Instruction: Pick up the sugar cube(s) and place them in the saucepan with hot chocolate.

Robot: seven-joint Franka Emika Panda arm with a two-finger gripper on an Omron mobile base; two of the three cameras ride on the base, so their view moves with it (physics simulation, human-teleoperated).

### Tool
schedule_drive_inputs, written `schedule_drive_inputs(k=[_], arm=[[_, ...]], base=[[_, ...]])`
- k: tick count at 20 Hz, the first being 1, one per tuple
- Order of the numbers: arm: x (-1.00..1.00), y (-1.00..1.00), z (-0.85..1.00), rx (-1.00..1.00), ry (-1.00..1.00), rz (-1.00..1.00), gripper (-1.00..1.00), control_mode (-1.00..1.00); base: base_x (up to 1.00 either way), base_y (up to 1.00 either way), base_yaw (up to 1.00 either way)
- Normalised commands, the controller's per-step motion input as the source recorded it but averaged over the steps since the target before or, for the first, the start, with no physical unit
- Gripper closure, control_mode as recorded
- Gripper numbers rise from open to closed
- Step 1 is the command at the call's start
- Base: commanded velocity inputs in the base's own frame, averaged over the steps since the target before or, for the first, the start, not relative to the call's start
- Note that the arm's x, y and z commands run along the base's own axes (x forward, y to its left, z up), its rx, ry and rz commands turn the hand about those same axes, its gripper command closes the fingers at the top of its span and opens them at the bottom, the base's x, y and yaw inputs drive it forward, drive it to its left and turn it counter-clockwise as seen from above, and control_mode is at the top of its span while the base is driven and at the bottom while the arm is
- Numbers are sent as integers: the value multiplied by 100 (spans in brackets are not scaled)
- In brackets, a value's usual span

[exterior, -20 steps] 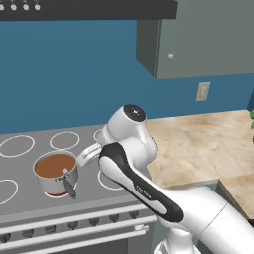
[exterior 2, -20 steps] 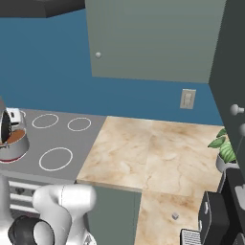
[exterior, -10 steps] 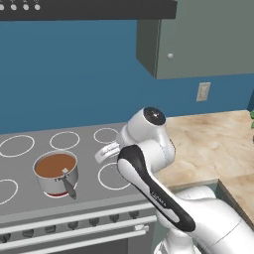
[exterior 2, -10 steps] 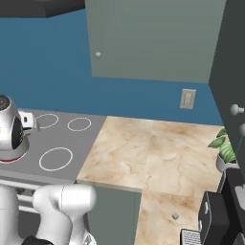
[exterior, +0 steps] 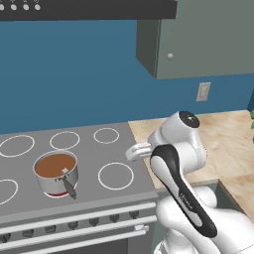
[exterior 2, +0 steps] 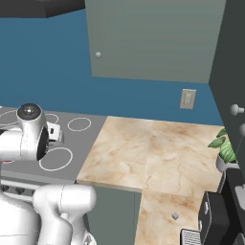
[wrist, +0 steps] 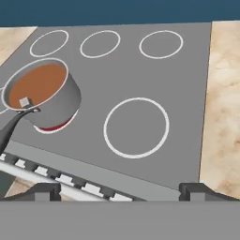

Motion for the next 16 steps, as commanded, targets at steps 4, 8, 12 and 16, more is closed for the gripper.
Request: schedule_drive_inputs(k=[4,8,12,16], arm=[[-9,-30,-11,3,0,-1,-100,-100],[-38,-36,-17,0,-6,-7,-100,-100],[-36,-11,-24,0,-14,-10,-100,-100],[-8,-64,-8,0,-6,-20,-100,-100]], base=[[0,0,0],[0,0,0],[0,0,0],[0,0,0]])
